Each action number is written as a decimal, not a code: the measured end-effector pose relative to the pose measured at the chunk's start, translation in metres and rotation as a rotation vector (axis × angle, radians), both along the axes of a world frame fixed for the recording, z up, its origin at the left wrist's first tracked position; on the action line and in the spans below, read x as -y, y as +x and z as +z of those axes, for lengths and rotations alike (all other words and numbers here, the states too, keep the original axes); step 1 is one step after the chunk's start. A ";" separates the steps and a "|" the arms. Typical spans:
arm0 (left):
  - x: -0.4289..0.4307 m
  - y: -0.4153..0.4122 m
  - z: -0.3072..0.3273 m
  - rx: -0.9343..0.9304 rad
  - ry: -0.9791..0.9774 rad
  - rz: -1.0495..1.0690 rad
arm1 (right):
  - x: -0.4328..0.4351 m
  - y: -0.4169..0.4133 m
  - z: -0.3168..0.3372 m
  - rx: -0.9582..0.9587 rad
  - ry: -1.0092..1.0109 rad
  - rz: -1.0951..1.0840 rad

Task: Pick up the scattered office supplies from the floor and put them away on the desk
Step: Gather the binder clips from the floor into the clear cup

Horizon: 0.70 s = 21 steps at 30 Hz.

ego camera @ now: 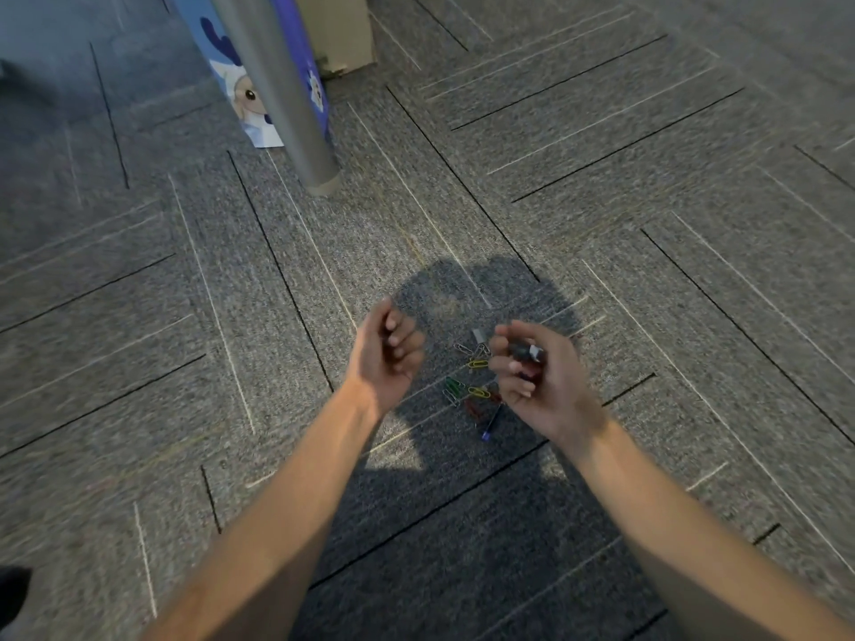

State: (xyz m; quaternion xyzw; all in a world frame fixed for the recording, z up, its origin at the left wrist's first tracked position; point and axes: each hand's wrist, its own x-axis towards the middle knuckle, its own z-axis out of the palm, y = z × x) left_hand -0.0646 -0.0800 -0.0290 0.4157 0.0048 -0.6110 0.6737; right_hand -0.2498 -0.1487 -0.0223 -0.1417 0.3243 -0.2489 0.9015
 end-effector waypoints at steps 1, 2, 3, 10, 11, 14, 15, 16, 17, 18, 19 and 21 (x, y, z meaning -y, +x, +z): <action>-0.002 0.005 -0.003 0.024 0.043 0.011 | 0.001 0.000 -0.002 -0.020 0.004 0.014; -0.004 0.011 -0.006 0.088 0.093 0.009 | 0.002 0.000 -0.003 -0.041 0.014 0.024; -0.005 0.016 -0.008 0.187 0.145 -0.013 | 0.004 0.000 -0.005 -0.079 0.016 0.033; -0.005 0.044 -0.014 1.541 0.488 -0.575 | 0.020 0.021 -0.010 -0.966 -0.786 0.378; -0.004 0.047 -0.013 1.694 0.499 -0.614 | 0.023 0.023 -0.012 -1.043 -0.991 0.424; 0.001 0.050 -0.012 1.940 0.561 -0.772 | 0.032 0.028 -0.017 -1.247 -1.414 0.585; 0.003 0.050 -0.011 1.989 0.582 -0.840 | 0.034 0.030 -0.020 -1.306 -1.496 0.666; 0.007 0.051 -0.011 2.039 0.594 -0.896 | 0.035 0.032 -0.022 -1.356 -1.549 0.753; 0.010 0.052 -0.010 2.090 0.595 -0.935 | 0.035 0.035 -0.023 -1.396 -1.574 0.832; 0.013 0.053 -0.010 2.135 0.582 -0.969 | 0.036 0.038 -0.024 -1.426 -1.585 0.889; 0.015 0.054 -0.009 2.166 0.556 -1.003 | 0.036 0.041 -0.023 -1.443 -1.599 0.923; 0.018 0.054 -0.008 2.181 0.488 -1.088 | 0.038 0.045 -0.024 -1.418 -1.628 0.942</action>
